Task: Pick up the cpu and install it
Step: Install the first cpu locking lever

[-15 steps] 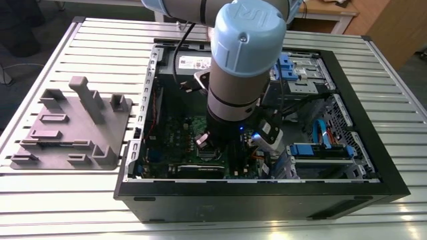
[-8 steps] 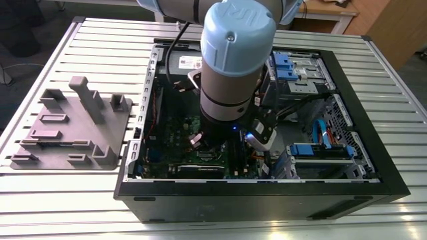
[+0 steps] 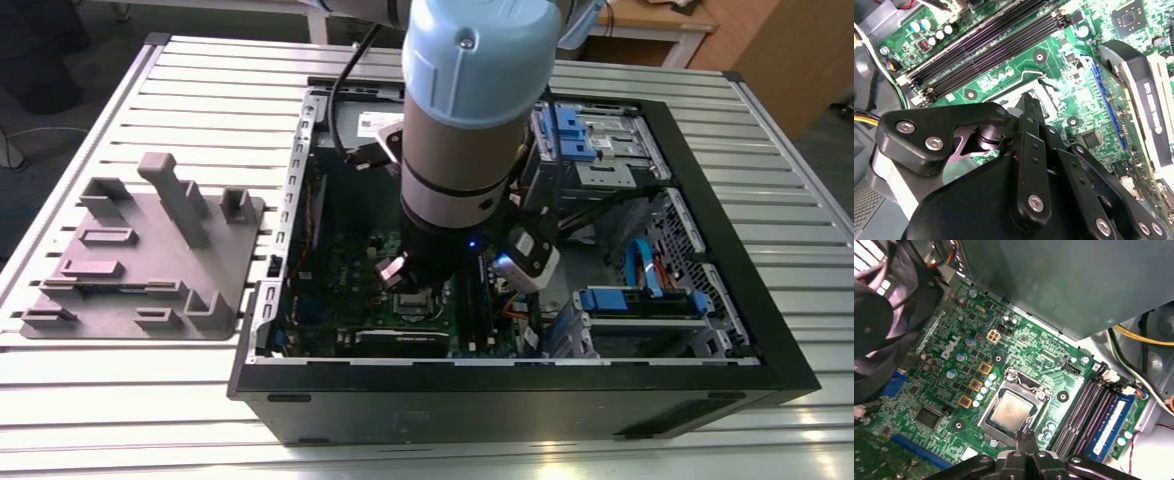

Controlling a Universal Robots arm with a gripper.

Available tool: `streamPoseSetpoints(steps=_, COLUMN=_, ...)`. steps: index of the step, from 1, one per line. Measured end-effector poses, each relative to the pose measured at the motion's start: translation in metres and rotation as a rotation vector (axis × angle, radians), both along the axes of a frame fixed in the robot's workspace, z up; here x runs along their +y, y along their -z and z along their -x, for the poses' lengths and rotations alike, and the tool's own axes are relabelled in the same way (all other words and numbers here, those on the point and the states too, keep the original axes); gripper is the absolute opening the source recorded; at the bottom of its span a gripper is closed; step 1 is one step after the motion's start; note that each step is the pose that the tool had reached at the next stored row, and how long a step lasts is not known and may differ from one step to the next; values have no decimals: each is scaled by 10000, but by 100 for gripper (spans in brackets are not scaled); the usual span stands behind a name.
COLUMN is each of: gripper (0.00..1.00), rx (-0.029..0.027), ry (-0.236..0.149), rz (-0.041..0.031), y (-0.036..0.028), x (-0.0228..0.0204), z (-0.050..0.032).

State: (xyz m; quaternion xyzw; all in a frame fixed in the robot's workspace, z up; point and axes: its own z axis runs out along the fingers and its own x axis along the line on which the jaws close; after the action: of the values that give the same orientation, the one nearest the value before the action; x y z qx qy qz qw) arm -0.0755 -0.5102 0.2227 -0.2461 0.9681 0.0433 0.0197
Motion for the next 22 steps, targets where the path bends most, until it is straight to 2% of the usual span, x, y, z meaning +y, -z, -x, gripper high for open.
streamPoseSetpoints(steps=7, gripper=11, rx=-50, ry=5, rz=-28, y=-1, x=1, z=86)
streamPoseSetpoints(steps=12, gripper=11, rx=-50, ry=10, rz=-27, y=-68, x=0, z=86)
streamPoseSetpoints(steps=22, gripper=11, rx=-51, ry=11, rz=-29, y=-70, x=0, z=87)
